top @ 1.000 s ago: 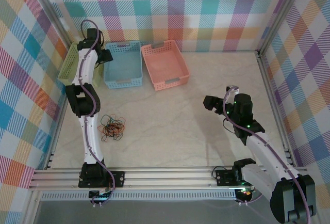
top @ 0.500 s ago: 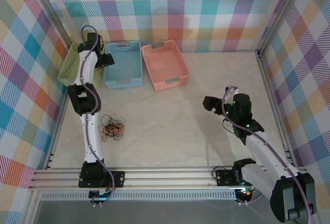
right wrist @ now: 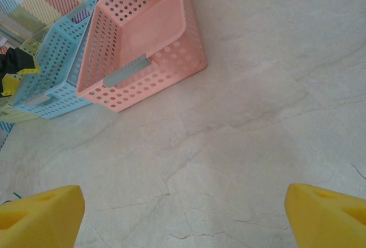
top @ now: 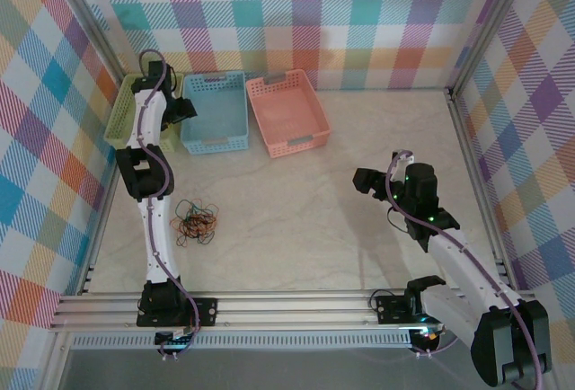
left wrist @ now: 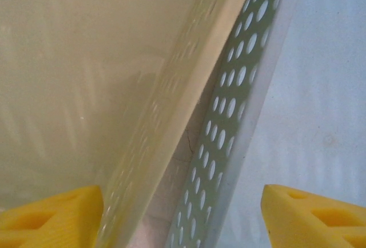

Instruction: Untangle the cables

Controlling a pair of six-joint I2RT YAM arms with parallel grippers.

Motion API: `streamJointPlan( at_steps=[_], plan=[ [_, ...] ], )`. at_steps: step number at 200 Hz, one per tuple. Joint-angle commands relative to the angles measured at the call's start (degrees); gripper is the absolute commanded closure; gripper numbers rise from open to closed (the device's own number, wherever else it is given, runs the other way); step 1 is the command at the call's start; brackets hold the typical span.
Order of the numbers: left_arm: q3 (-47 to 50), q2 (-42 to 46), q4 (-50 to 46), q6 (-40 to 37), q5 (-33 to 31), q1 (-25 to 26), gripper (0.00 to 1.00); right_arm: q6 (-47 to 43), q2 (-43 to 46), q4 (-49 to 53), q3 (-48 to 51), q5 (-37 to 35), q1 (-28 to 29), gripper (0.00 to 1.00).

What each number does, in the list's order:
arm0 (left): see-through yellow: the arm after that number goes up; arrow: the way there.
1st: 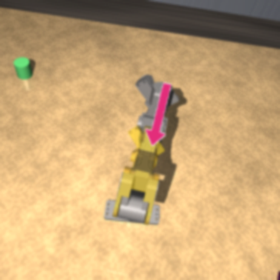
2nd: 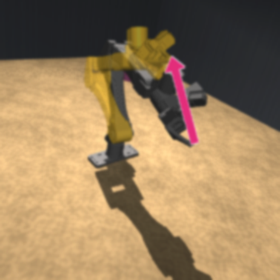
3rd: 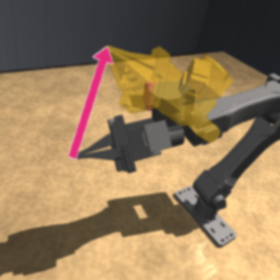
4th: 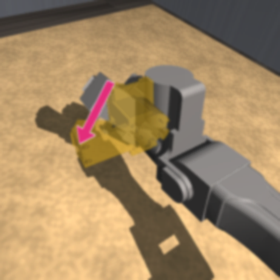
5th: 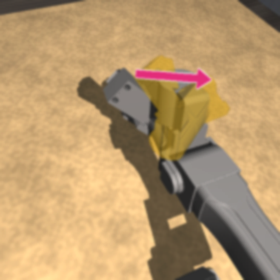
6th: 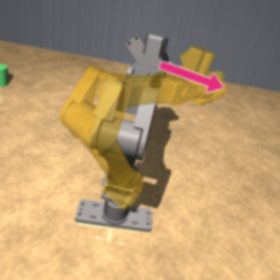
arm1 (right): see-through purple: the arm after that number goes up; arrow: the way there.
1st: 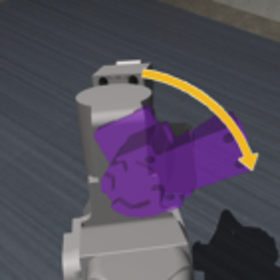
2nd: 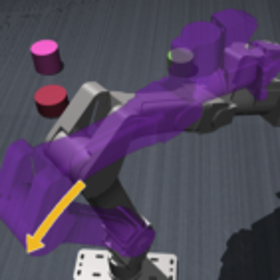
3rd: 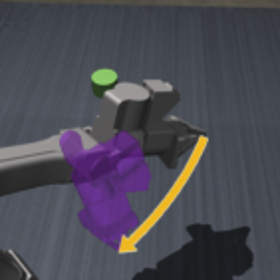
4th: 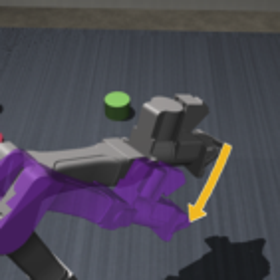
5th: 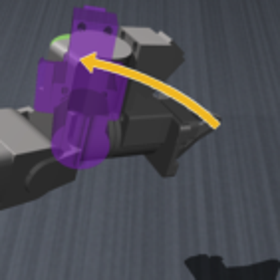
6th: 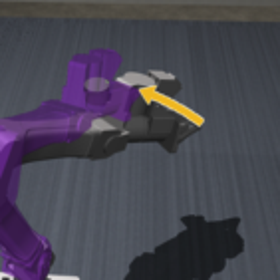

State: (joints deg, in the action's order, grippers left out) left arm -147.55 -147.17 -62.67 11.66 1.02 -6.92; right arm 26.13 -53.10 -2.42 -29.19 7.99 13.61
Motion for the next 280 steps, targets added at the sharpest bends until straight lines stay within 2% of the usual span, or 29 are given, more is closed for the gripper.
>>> streamJointPlan(
  at_steps=[1, 34, 54, 69, 120, 167, 201, 271, 280],
  plan=[
    [-1.9, -1.0, -1.9, -0.2, 0.7, 1.3, 0.35, -0.9, -0.2, -0.1, -1.2, -0.3, 0.4, 0.09],
    [-1.9, -0.9, -1.6, -1.3, -0.2, 3.8, 0.45, -0.9, -0.4, 0.1, -1.4, -0.1, 0.6, 0.09],
    [-1.7, -1.3, -1.4, -2.5, -0.7, 5.8, 0.57, -0.9, -0.6, 0.1, -1.4, -0.2, 0.7, 0.09],
    [-1.7, -1.5, -1.5, -3.3, -0.8, 6.8, 0.70, -0.9, -1.0, 0.3, -1.5, -0.3, 0.7, 0.09],
    [-1.3, -1.3, -1.5, -5.6, 0.5, 10.3, 0.99, -0.9, -1.2, 0.4, -1.8, -0.2, 1.0, 0.09],
    [1.6, -0.2, -0.3, -5.4, 1.8, 15.3, 1.00, -0.9, -1.3, 0.5, -1.8, -0.3, 1.1, 0.09],
    [1.9, -0.5, 0.3, -5.4, 0.2, 18.6, 1.00, -0.8, -1.3, 0.4, -1.9, -0.3, 1.3, 0.09],
    [1.0, -1.5, -0.3, -0.2, -0.4, 23.6, 1.00, -1.0, -1.5, 0.4, -1.9, -0.5, 1.5, 0.09],
    [0.9, -1.7, -0.7, 0.4, -0.5, 24.0, 0.97, -1.0, -1.7, 0.4, -1.9, -0.5, 1.5, 0.09]
  ],
)
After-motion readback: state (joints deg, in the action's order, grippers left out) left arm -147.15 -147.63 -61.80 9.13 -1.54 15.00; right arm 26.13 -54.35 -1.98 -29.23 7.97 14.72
